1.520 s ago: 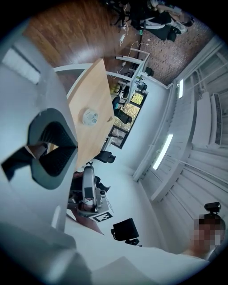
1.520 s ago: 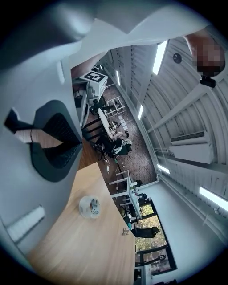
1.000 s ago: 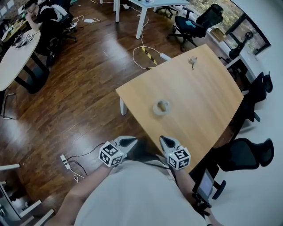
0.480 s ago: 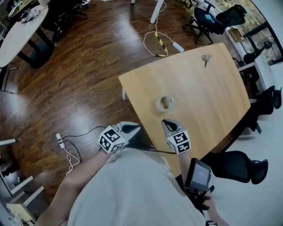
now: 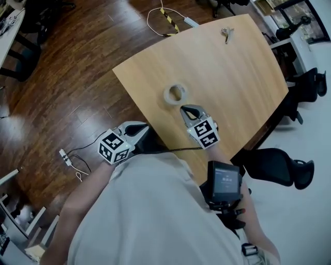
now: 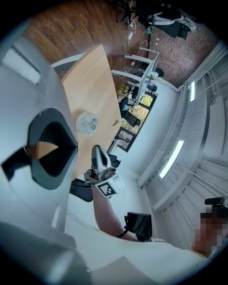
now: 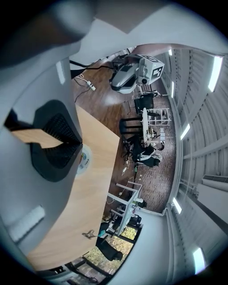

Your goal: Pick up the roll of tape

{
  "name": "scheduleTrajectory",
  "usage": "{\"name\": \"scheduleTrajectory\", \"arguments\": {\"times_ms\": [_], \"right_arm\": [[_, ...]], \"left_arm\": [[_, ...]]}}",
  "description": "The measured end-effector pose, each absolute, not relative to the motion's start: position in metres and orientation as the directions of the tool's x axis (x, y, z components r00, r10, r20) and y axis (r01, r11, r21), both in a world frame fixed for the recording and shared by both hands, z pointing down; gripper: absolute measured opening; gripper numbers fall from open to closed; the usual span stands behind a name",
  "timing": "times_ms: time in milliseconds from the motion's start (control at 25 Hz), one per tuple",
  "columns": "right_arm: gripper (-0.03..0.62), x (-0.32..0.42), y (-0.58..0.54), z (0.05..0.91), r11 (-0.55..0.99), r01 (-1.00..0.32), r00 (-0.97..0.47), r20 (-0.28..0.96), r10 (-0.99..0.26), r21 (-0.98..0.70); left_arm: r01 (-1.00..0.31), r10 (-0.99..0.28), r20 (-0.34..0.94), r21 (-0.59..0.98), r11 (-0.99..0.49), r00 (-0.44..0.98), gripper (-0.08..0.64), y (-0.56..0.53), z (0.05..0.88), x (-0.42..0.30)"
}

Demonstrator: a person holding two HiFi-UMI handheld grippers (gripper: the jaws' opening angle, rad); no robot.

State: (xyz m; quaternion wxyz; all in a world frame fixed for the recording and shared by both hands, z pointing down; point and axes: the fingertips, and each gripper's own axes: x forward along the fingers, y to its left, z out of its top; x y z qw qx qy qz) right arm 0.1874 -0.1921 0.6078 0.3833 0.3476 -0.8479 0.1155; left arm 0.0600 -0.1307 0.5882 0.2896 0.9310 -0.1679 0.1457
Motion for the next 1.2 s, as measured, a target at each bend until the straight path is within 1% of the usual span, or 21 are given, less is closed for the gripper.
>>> {"name": "scheduleTrajectory", "arguments": {"times_ms": [160, 320, 680, 880, 1000, 1200], "right_arm": [[0.006, 0.214, -0.204, 0.604, 0.750, -0.649, -0.429, 0.751, -0.502, 0.130], [0.006, 0.233, -0.210, 0.604, 0.758, -0.636, -0.402, 0.778, -0.484, 0.143], [0.009, 0.215, -0.210, 0.629, 0.826, -0.552, -0.402, 0.833, -0.379, 0.109], [0.048, 0.207, -0.214, 0.648, 0.868, -0.487, -0.379, 0.873, -0.307, 0.094], [0.090, 0.197, -0.220, 0.652, 0.892, -0.443, -0.374, 0.887, -0.272, 0.086], [0.117, 0.193, -0.227, 0.664, 0.912, -0.402, -0.330, 0.916, -0.229, 0.084]], "left_arm": [[-0.388, -0.220, 0.363, 0.497, -0.776, 0.905, 0.006, -0.132, 0.588, 0.071], [-0.383, -0.217, 0.359, 0.498, -0.778, 0.908, 0.006, -0.132, 0.586, 0.076], [-0.412, -0.248, 0.361, 0.510, -0.755, 0.899, 0.006, -0.127, 0.590, 0.068], [-0.449, -0.297, 0.352, 0.514, -0.731, 0.888, 0.006, -0.127, 0.587, 0.058], [-0.482, -0.335, 0.360, 0.492, -0.725, 0.871, 0.006, -0.131, 0.585, 0.046], [-0.516, -0.382, 0.354, 0.471, -0.716, 0.854, 0.006, -0.129, 0.581, 0.036]]}}
